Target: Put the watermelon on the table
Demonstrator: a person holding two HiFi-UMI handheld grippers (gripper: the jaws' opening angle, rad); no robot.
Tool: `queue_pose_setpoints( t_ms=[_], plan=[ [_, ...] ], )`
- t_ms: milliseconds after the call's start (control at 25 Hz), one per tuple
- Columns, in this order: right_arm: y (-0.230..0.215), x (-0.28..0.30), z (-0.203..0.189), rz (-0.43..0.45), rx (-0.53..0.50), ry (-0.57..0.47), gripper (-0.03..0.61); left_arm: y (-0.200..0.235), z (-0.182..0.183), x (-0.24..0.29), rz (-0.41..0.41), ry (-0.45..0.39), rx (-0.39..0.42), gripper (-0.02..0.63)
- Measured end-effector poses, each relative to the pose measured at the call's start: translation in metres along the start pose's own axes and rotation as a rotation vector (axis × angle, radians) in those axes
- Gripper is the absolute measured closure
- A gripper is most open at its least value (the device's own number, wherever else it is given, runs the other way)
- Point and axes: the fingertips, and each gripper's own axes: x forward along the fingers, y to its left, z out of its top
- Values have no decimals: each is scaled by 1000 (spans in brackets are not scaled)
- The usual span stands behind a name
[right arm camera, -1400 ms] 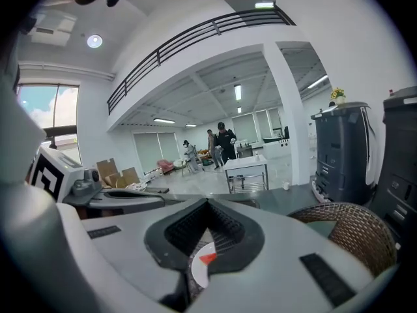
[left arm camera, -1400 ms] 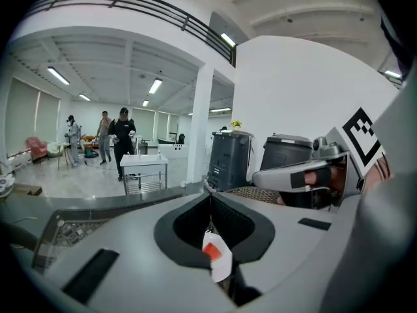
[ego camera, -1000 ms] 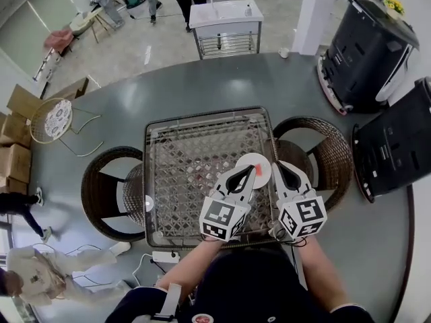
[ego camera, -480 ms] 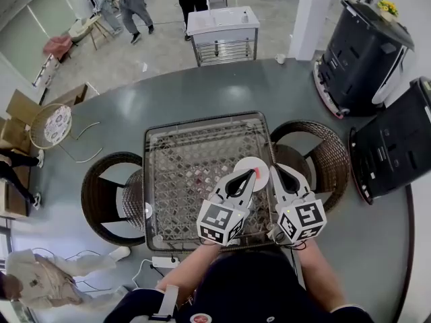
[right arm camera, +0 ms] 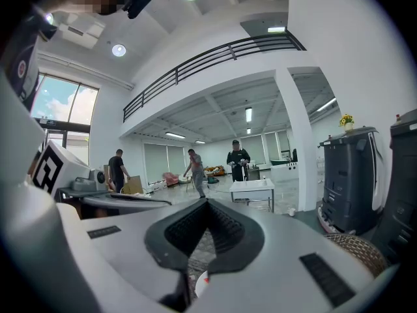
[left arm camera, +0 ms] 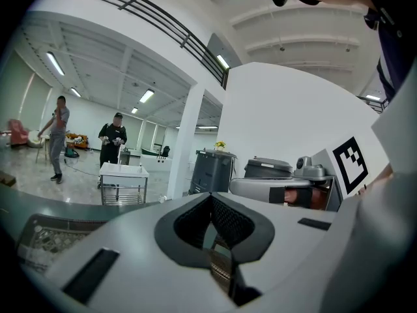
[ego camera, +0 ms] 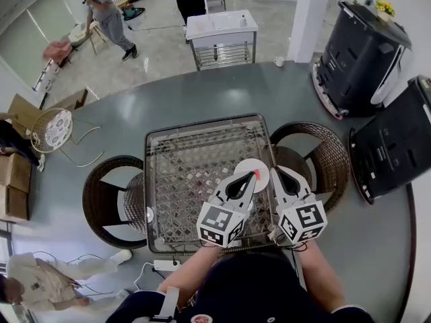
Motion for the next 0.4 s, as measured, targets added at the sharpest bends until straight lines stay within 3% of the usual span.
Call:
queue_pose_setpoints(
  t_ms=[400],
  plan=[
    [-1,-7,11,-3,4,-5,577,-7,10,-3,1,3,-8,607]
  ],
)
